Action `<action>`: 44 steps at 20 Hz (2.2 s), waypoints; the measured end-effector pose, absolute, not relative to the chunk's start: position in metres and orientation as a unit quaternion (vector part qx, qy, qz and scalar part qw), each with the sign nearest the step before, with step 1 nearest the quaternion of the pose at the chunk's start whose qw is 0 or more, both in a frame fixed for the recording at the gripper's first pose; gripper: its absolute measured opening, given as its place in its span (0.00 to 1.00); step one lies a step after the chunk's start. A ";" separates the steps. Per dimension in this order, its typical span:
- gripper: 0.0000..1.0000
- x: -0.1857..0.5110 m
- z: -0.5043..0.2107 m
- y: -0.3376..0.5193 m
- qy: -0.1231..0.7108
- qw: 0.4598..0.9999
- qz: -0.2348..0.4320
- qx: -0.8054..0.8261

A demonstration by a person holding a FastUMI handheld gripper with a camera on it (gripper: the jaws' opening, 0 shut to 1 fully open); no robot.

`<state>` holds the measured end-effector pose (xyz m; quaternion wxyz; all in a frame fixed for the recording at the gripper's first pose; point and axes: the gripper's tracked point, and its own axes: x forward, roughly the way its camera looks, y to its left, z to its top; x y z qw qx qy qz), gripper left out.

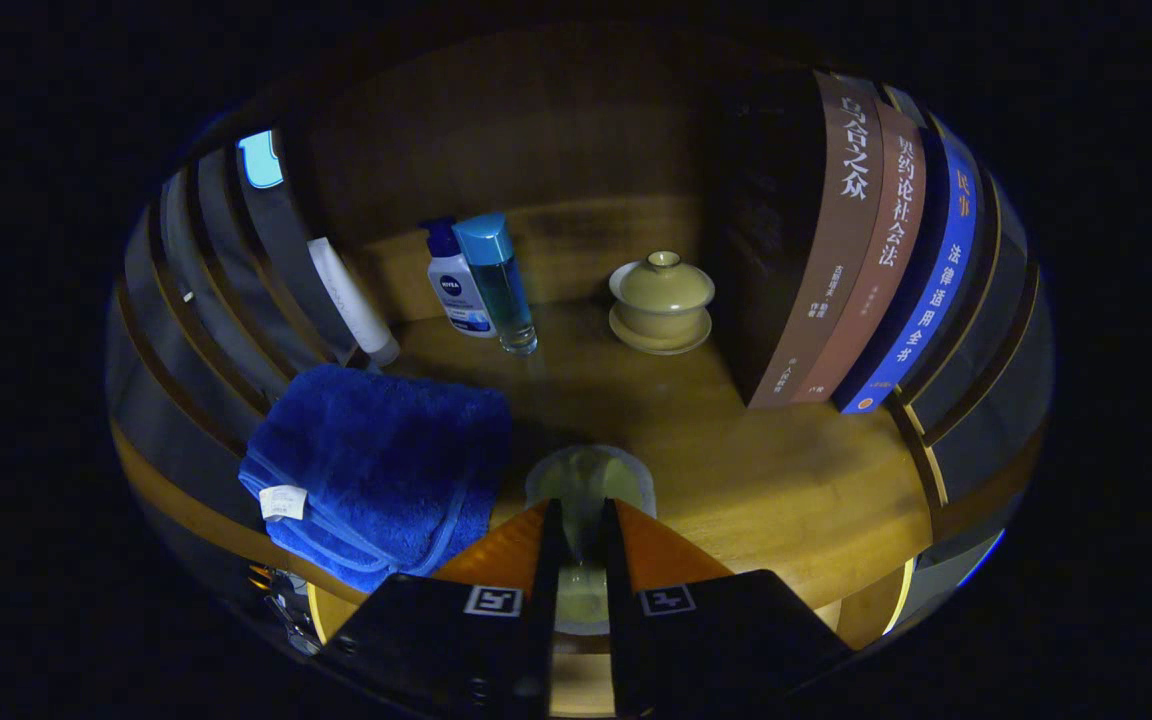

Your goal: Pull open the drawer, take out the items inside it, and place them on the countertop above the cabinet.

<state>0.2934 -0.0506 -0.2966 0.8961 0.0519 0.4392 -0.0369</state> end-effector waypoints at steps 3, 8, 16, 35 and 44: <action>0.78 0.291 -0.292 -0.053 0.431 0.900 -0.038 0.051; 0.99 0.273 -0.276 -0.048 0.404 0.911 -0.034 0.075; 0.99 0.178 -0.207 -0.025 0.268 0.959 0.015 0.092; 0.99 -0.037 -0.245 -0.076 0.083 0.988 -0.098 0.082; 0.99 -0.041 -0.303 -0.056 0.113 0.990 -0.075 0.027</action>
